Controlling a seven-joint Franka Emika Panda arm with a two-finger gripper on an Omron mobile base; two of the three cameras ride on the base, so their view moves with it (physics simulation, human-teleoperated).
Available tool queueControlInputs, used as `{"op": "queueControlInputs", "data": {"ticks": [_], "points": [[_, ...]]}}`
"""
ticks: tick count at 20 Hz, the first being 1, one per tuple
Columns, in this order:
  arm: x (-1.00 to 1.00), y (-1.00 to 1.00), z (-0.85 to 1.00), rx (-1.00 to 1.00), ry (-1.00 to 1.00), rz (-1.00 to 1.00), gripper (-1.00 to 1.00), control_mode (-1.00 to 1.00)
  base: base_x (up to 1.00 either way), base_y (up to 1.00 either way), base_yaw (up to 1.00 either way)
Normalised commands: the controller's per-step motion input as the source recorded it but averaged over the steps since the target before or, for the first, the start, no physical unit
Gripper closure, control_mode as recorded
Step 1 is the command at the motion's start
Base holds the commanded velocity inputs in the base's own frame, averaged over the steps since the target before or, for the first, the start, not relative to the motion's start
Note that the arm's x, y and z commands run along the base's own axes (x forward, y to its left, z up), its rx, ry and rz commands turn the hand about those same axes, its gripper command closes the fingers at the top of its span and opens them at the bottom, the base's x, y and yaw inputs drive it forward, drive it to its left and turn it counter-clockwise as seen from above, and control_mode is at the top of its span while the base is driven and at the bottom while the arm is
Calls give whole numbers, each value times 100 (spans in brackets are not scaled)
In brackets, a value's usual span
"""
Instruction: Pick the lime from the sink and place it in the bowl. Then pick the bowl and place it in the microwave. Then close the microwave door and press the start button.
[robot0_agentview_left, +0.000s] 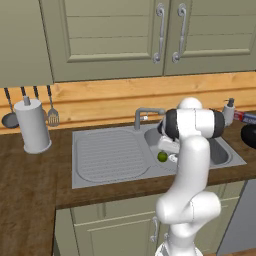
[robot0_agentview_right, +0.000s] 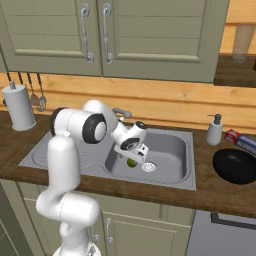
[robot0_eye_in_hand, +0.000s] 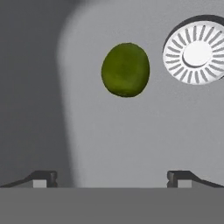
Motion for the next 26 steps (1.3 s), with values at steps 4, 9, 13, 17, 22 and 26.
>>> {"op": "queueControlInputs", "data": {"ticks": [4, 9, 13, 17, 22, 26], "points": [[37, 0, -18, 3, 0, 0, -100, -100, 0, 0, 0], [35, 0, -24, 1, 0, 0, -100, -100, 0, 0, 0], [34, 0, -28, 0, 0, 0, -100, -100, 0, 0, 0], [29, -7, -37, 0, 0, 0, -100, -100, 0, 0, 0], [15, -4, -36, 0, 0, 0, -100, -100, 0, 0, 0], [19, 0, -28, 0, 0, 0, -100, -100, 0, 0, 0]]}}
